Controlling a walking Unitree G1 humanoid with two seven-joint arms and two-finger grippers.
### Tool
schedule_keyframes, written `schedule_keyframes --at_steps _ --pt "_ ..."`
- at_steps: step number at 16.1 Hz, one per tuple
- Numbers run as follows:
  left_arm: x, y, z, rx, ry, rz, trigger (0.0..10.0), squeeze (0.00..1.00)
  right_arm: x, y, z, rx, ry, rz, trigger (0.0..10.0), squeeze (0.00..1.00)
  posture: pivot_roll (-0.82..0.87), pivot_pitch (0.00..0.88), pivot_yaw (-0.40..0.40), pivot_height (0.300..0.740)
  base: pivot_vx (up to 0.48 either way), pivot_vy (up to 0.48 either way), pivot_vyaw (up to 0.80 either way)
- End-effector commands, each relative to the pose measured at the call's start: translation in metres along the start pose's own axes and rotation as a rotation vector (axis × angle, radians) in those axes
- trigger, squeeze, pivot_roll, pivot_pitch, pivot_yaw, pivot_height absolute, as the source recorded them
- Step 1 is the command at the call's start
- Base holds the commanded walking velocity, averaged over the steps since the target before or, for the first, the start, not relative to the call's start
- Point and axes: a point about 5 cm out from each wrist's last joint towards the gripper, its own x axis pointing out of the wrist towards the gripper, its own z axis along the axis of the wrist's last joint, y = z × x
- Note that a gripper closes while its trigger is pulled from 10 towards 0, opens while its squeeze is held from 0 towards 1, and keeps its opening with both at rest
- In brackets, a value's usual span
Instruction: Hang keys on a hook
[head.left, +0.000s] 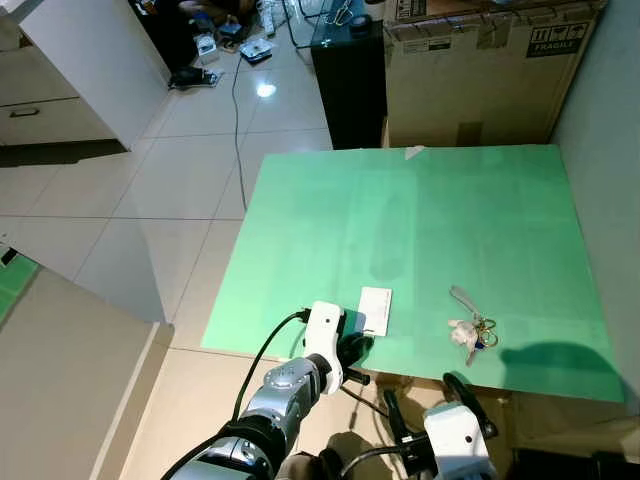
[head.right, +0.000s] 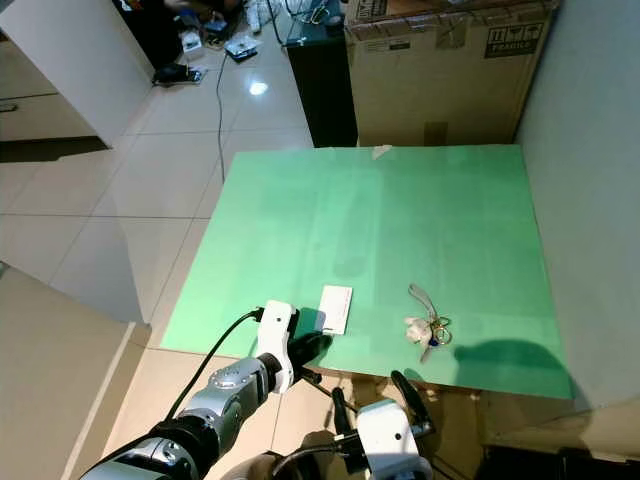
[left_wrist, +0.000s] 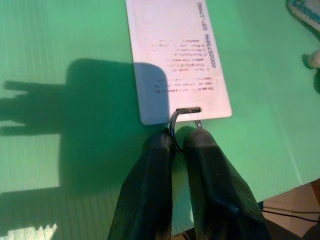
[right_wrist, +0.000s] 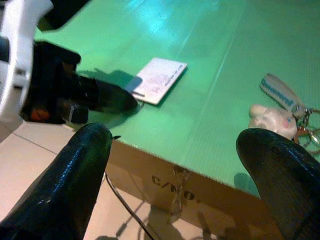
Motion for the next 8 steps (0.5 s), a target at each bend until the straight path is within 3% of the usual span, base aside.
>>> schedule_keyframes --at_steps 1,2,3,4,5,6,8 --pt "0.008 -0.022 -0.008 -0.037 0.041 -0.066 0.0 0.0 -0.002 0.004 -0.003 0.02 0.008 0.005 10.0 0.0 -0.31 0.185 0.261 0.726 0.0 0.0 0.0" --pt "0.009 -0.021 0.001 -0.033 0.007 -0.073 0.0 0.0 -0.002 0.003 -0.003 0.018 0.008 0.001 10.0 0.0 -0.31 0.184 0.261 0.726 0.0 0.0 0.0" --pt "0.008 -0.013 0.039 -0.029 -0.129 -0.091 0.0 0.0 0.0 -0.002 -0.005 0.011 0.01 -0.011 10.0 0.0 -0.3 0.172 0.263 0.726 0.0 0.0 0.0" --pt "0.006 -0.009 0.054 -0.025 -0.179 -0.091 0.0 0.0 0.001 -0.003 -0.006 0.009 0.008 -0.017 10.0 0.0 -0.3 0.164 0.264 0.726 0.0 0.0 0.0" --pt "-0.006 0.0 0.086 0.016 -0.287 -0.104 0.0 0.0 0.005 -0.007 -0.005 0.01 -0.003 -0.034 10.0 0.0 -0.29 0.149 0.265 0.726 0.0 0.0 0.0" --pt "-0.02 0.008 0.103 0.048 -0.341 -0.1 0.0 0.0 0.009 -0.011 -0.003 0.022 -0.015 -0.051 10.0 0.0 -0.27 0.137 0.268 0.726 0.0 0.0 0.0" --pt "-0.043 0.025 0.119 0.046 -0.397 -0.056 0.0 0.0 0.019 -0.019 0.0 0.041 -0.035 -0.075 10.0 0.0 -0.24 0.102 0.262 0.726 0.0 0.0 0.0"
